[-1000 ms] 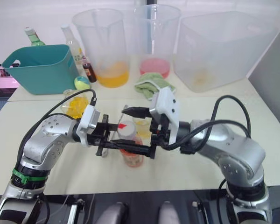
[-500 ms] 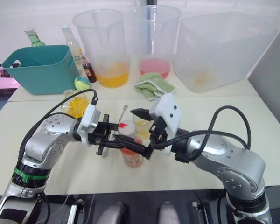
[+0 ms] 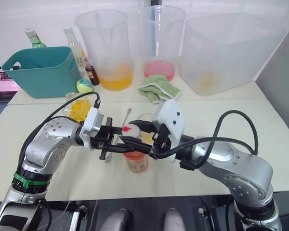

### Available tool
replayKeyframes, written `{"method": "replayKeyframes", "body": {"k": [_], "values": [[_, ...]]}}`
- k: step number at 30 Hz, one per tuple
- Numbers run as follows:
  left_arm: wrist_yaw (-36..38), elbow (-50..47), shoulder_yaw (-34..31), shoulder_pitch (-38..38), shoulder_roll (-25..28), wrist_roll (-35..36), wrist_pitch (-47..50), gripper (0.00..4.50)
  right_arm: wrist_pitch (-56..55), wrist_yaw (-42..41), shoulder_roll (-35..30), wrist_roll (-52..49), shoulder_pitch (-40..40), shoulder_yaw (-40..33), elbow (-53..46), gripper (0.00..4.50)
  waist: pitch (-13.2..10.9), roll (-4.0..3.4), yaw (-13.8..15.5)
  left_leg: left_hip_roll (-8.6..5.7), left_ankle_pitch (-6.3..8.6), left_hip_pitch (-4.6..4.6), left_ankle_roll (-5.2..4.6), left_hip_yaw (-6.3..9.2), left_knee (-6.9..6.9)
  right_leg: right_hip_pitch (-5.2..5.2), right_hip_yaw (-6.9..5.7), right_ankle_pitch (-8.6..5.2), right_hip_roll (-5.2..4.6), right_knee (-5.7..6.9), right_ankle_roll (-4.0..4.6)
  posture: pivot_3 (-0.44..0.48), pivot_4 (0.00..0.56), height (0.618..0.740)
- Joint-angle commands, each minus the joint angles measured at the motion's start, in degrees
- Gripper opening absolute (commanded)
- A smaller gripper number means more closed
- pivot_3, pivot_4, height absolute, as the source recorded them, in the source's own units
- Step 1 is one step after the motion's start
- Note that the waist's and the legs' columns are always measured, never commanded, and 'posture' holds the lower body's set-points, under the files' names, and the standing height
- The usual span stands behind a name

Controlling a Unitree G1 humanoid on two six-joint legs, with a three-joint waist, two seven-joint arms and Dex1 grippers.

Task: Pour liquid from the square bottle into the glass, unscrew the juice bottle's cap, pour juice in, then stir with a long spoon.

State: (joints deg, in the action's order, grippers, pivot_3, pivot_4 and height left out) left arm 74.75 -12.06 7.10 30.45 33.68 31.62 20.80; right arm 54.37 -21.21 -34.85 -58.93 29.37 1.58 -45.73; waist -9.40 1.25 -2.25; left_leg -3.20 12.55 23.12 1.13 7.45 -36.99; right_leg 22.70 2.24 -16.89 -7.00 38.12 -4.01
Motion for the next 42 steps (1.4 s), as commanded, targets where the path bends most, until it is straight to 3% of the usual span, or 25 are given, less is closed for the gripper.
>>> {"method": "replayKeyframes", "body": {"k": [1, 8, 13, 21, 31, 42], "values": [[1.2, -0.5, 1.0, 0.0, 0.3, 0.3, 0.4, 1.31, -5.5, -13.3, -2.1, 3.1, 3.7, 2.5, 4.9, 1.69, 0.0, 0.00, 0.0, 0.00, 0.00, -0.02, 0.00, -0.01, 0.00, -0.03, 0.00, 0.00, 0.00, -0.02, 0.00, 0.000, 0.150, 0.738], [1.1, -1.3, 0.7, -0.5, 0.9, 0.4, 0.6, 1.31, -14.9, -42.7, -5.0, 14.7, 15.8, 13.1, 26.1, 1.69, 0.0, 0.00, -0.3, 0.08, 0.02, -0.31, -0.03, -0.02, 0.05, -0.31, -0.01, -0.01, 0.08, -0.05, -0.01, 0.000, 0.150, 0.738], [0.7, -1.7, 0.7, -0.7, 0.8, 0.5, 0.7, 1.31, -18.4, -50.4, -4.5, 19.2, 18.6, 15.1, 32.2, 1.69, 0.0, 0.00, -0.2, 0.08, 0.03, -0.31, -0.04, 0.01, 0.03, -0.34, -0.03, -0.01, 0.07, -0.07, -0.01, 0.000, 0.150, 0.738], [0.6, -1.9, 0.9, -0.7, 0.9, 0.7, 0.8, 1.31, -18.0, -50.1, -3.5, 19.6, 19.8, 12.2, 31.8, 1.69, 0.0, 0.00, -0.2, 0.07, 0.03, -0.31, -0.03, 0.03, 0.03, -0.32, -0.01, -0.01, 0.05, -0.07, -0.01, 0.000, 0.150, 0.738], [1.1, -2.2, 1.3, -1.0, 1.0, 0.7, 1.1, 1.31, -14.1, -43.0, -2.9, 14.3, 23.3, 3.2, 24.0, 1.69, 0.0, 0.00, -0.2, 0.06, 0.01, 0.02, 0.00, 0.04, 0.00, 0.04, 0.00, 0.00, 0.05, -0.01, 0.00, 0.000, 0.150, 0.738], [1.7, -2.3, 2.0, -1.2, 1.7, 0.7, 1.1, 1.31, -10.8, -39.3, -2.8, 9.9, 22.4, -0.6, 18.8, 1.69, 0.0, 0.00, -0.2, 0.04, 0.00, 0.25, 0.01, 0.01, -0.04, 0.32, 0.04, 0.00, 0.03, 0.09, 0.01, 0.000, 0.150, 0.738]]}}
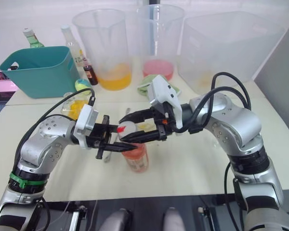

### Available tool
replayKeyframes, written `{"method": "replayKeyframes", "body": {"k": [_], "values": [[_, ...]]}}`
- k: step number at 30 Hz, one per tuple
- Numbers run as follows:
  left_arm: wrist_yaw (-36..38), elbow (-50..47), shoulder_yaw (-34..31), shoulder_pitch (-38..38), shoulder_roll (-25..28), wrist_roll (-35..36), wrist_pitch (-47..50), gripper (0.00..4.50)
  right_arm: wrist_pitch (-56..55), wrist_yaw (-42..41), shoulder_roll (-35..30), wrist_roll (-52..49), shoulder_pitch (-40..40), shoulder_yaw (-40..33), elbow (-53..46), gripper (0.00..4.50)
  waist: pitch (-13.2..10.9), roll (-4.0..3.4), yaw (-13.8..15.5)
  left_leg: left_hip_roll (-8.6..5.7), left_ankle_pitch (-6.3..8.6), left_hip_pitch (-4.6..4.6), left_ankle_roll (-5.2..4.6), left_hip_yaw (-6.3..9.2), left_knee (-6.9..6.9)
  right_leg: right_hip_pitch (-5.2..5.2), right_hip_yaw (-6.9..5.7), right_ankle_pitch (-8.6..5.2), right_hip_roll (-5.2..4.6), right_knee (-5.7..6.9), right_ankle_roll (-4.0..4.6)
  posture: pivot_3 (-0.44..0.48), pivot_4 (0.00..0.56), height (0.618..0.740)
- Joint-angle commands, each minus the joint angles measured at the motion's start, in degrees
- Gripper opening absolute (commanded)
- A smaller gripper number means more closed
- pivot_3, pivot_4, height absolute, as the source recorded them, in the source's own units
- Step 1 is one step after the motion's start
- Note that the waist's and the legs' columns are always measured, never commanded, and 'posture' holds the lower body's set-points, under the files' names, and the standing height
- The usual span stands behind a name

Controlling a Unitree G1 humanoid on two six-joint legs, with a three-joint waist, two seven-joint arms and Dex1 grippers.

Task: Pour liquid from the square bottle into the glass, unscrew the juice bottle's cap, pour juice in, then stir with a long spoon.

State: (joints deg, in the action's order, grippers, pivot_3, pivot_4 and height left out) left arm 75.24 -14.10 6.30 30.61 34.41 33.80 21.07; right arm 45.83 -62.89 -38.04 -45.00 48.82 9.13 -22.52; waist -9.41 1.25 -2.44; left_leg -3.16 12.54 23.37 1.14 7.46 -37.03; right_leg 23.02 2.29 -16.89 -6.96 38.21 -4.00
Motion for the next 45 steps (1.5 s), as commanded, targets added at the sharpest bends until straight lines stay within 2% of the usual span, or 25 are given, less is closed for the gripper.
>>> {"method": "replayKeyframes", "body": {"k": [1, 16, 24, 29, 35, 45], "values": [[1.4, -0.1, 3.0, -1.3, 1.1, -1.7, 0.8, 1.31, -2.1, 2.6, 0.4, -4.3, 2.8, -8.3, -4.7, 1.69, 0.0, 0.00, 0.0, 0.00, 0.00, 0.01, 0.00, 0.00, 0.00, 0.00, 0.00, 0.00, 0.00, 0.00, 0.00, 0.000, 0.150, 0.738], [2.0, 0.5, 5.9, -1.0, 3.3, -3.5, 0.6, 1.31, -3.5, 2.6, 0.2, -2.0, -2.1, -6.5, -4.5, 1.69, 0.0, 0.00, 0.0, 0.00, 0.00, 0.00, 0.00, -0.02, 0.00, 0.00, 0.00, 0.00, 0.00, 0.01, 0.00, 0.000, 0.150, 0.738], [2.4, 0.6, 6.6, -1.4, 3.9, -3.7, 0.2, 1.31, -4.9, -1.2, -0.8, -0.2, -3.9, -4.8, -3.5, 1.69, 0.0, 0.00, 0.0, 0.00, 0.00, -0.02, 0.00, -0.02, -0.01, -0.02, 0.00, 0.00, 0.00, 0.01, 0.00, 0.000, 0.150, 0.738], [3.0, 1.4, 6.9, -1.1, 4.0, -3.7, -0.4, 1.31, -8.3, -7.9, -0.6, 3.7, -1.7, -0.7, 2.2, 1.69, 0.0, 0.00, 0.0, 0.00, 0.00, -0.12, 0.00, -0.03, 0.00, -0.14, -0.01, 0.00, 0.00, -0.02, 0.00, 0.000, 0.150, 0.738], [3.4, 1.4, 7.2, -1.1, 4.0, -3.6, -0.5, 1.31, -11.1, -13.4, -0.1, 5.2, 2.4, 0.5, 7.3, 1.69, 0.0, 0.00, 0.0, 0.01, 0.01, -0.30, -0.01, 0.01, 0.00, -0.38, -0.06, 0.00, 0.01, -0.10, -0.01, 0.000, 0.150, 0.738], [3.4, 1.5, 7.6, -0.7, 4.3, -3.9, -0.2, 1.31, -10.9, -13.0, 1.8, 5.6, 5.4, -1.7, 9.4, 1.69, 0.0, 0.00, 0.0, 0.01, 0.00, -0.29, -0.01, 0.04, 0.00, -0.36, -0.07, 0.00, 0.01, -0.09, 0.00, 0.000, 0.150, 0.738]]}}
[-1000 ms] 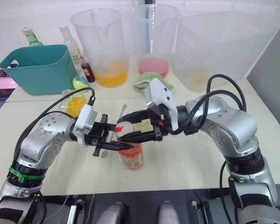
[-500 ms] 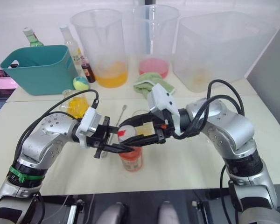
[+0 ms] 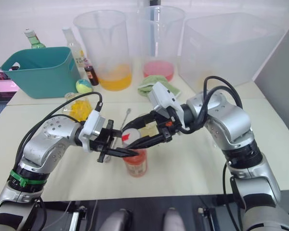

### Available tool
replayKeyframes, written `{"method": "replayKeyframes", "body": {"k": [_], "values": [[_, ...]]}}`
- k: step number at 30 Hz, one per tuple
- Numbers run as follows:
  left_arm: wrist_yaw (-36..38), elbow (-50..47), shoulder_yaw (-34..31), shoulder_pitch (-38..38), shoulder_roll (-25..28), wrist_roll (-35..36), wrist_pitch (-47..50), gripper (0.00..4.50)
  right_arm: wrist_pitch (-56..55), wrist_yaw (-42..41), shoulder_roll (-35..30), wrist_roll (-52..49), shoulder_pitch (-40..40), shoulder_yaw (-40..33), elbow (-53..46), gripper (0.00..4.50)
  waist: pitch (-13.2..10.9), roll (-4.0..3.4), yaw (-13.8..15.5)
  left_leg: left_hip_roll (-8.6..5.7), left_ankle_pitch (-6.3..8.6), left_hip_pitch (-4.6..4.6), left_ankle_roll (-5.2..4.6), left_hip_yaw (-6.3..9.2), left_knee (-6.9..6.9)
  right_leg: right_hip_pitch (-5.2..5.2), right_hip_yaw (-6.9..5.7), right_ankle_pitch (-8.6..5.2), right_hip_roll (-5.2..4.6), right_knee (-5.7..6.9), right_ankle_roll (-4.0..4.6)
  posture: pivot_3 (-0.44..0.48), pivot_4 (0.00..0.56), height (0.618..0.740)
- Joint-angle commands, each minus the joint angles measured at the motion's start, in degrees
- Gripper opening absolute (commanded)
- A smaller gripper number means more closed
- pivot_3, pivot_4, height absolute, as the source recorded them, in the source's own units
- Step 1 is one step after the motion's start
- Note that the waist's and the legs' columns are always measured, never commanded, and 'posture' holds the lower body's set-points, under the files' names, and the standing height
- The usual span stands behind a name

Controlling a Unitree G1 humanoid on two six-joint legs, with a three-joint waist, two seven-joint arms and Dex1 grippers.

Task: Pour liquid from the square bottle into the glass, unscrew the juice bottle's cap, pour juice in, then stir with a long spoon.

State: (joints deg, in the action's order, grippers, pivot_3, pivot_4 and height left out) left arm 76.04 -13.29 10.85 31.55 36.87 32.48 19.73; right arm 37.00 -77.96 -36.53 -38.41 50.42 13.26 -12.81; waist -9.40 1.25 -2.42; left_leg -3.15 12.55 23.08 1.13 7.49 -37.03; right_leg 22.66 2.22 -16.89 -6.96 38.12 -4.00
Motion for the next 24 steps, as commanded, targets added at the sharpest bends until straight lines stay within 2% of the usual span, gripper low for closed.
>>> {"method": "replayKeyframes", "body": {"k": [1, 17, 24], "values": [[2.7, 0.7, 3.1, -1.6, 1.9, -2.6, 1.2, 1.31, -2.0, 2.5, 0.5, -1.1, 3.9, -6.2, -0.3, 1.69, 0.0, 0.00, 0.0, 0.00, 0.00, 0.00, 0.00, 0.00, 0.00, 0.00, 0.00, 0.00, 0.00, 0.00, 0.00, 0.000, 0.150, 0.738], [2.5, 0.1, 3.2, -1.6, 1.9, -2.7, 1.6, 1.31, 3.3, 9.3, 0.5, -6.7, 1.9, -11.4, -3.6, 1.69, 0.0, -0.02, 0.0, -0.01, -0.01, 0.18, 0.02, -0.02, -0.01, 0.26, 0.06, 0.00, 0.00, 0.10, 0.01, 0.000, 0.150, 0.738], [2.4, -0.5, 3.0, -2.1, 2.1, -2.5, 1.6, 1.31, 6.5, 14.9, 0.0, -9.8, -0.3, -14.6, -9.1, 1.69, 0.0, 0.02, 0.0, 0.02, 0.02, -0.29, -0.03, -0.02, 0.13, -0.24, 0.02, 0.00, 0.00, -0.04, 0.00, 0.000, 0.150, 0.738]]}}
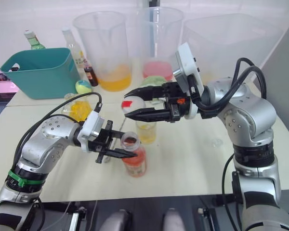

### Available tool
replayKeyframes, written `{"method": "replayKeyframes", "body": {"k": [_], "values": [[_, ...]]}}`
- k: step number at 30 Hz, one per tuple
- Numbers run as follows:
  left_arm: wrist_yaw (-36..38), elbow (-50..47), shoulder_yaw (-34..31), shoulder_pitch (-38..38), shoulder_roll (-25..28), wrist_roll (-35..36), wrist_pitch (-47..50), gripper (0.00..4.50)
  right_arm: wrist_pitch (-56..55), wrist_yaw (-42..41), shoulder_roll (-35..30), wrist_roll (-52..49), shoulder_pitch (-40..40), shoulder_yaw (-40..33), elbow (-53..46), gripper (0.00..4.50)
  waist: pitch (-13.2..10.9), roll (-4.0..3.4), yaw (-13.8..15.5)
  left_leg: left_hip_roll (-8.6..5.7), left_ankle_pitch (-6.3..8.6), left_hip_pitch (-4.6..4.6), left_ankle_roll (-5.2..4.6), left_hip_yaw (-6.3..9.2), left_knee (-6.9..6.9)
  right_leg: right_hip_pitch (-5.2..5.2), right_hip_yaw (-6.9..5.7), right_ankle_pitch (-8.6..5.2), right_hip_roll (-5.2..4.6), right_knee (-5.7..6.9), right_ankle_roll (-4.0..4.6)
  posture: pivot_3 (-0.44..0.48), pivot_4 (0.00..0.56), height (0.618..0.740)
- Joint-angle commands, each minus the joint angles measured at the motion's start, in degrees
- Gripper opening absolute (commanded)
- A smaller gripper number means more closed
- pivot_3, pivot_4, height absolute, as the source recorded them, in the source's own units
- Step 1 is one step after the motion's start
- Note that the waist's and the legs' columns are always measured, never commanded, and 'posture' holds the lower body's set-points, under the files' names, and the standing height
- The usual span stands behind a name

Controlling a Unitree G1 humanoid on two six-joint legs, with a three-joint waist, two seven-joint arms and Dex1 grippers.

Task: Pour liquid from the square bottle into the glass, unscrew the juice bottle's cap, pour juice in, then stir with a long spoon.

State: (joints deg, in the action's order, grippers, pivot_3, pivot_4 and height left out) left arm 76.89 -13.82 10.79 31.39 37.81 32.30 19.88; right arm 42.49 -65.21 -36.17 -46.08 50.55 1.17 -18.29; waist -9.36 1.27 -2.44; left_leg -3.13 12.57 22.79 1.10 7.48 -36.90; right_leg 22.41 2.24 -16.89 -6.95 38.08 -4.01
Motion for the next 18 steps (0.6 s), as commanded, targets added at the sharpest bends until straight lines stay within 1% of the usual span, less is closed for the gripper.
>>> {"method": "replayKeyframes", "body": {"k": [1, 7, 10, 12, 14, 15, 18], "values": [[1.5, 0.2, 3.1, -1.9, 1.1, -2.4, 1.4, 1.31, 1.3, 2.9, -0.6, -2.7, -0.9, -2.9, -4.6, 1.69, 0.0, 0.00, 0.0, 0.00, 0.00, 0.00, 0.00, 0.00, 0.00, 0.00, 0.00, 0.00, 0.00, 0.00, 0.00, 0.000, 0.150, 0.738], [1.5, 0.5, 3.3, -1.8, 0.8, -2.5, 1.0, 1.31, 3.8, 8.4, -2.9, -4.6, -4.1, -6.0, -7.8, 1.69, 0.0, 0.00, 0.1, -0.01, 0.00, 0.01, 0.00, 0.01, -0.01, -0.02, -0.01, 0.00, 0.00, -0.01, 0.00, 0.000, 0.150, 0.738], [1.3, 0.7, 3.2, -1.7, 0.3, -2.6, 0.7, 1.31, 2.6, 11.0, -7.1, 1.0, -12.2, -7.1, -7.0, 1.69, 0.0, 0.07, 0.4, -0.02, 0.01, -0.01, -0.01, 0.00, -0.01, -0.08, -0.01, 0.00, -0.01, -0.04, 0.00, 0.000, 0.150, 0.738], [1.1, 0.7, 2.9, -1.7, 0.1, -2.5, 0.6, 1.31, 1.2, 14.1, -9.0, 5.0, -20.3, -9.0, -6.7, 1.69, 0.1, 0.08, 0.7, -0.02, 0.01, -0.01, -0.02, -0.05, -0.04, -0.11, -0.01, 0.00, -0.01, -0.07, 0.00, 0.000, 0.150, 0.738], [0.9, 0.7, 2.6, -1.8, -0.1, -2.3, 0.5, 1.31, 0.0, 17.9, -9.0, 8.0, -28.2, -11.4, -6.4, 1.69, 0.1, 0.08, 1.0, -0.01, 0.02, -0.02, -0.03, -0.09, -0.03, -0.11, 0.02, -0.01, -0.01, -0.06, -0.01, 0.000, 0.150, 0.738], [0.8, 0.7, 2.5, -1.9, -0.2, -2.2, 0.4, 1.31, -1.2, 20.5, -7.7, 9.9, -32.7, -12.4, -6.2, 1.69, 0.1, 0.06, 1.1, -0.02, 0.02, -0.02, -0.04, -0.09, -0.03, -0.10, 0.02, -0.01, -0.01, -0.05, -0.01, 0.000, 0.150, 0.738], [0.8, 0.7, 2.1, -2.0, -0.5, -1.9, 0.3, 1.31, -6.0, 26.2, -3.8, 15.3, -41.8, -13.3, -5.3, 1.69, 0.1, 0.04, 0.9, -0.01, 0.03, -0.06, -0.06, -0.21, -0.01, -0.08, 0.14, -0.01, -0.01, -0.03, -0.01, 0.000, 0.150, 0.738]]}}
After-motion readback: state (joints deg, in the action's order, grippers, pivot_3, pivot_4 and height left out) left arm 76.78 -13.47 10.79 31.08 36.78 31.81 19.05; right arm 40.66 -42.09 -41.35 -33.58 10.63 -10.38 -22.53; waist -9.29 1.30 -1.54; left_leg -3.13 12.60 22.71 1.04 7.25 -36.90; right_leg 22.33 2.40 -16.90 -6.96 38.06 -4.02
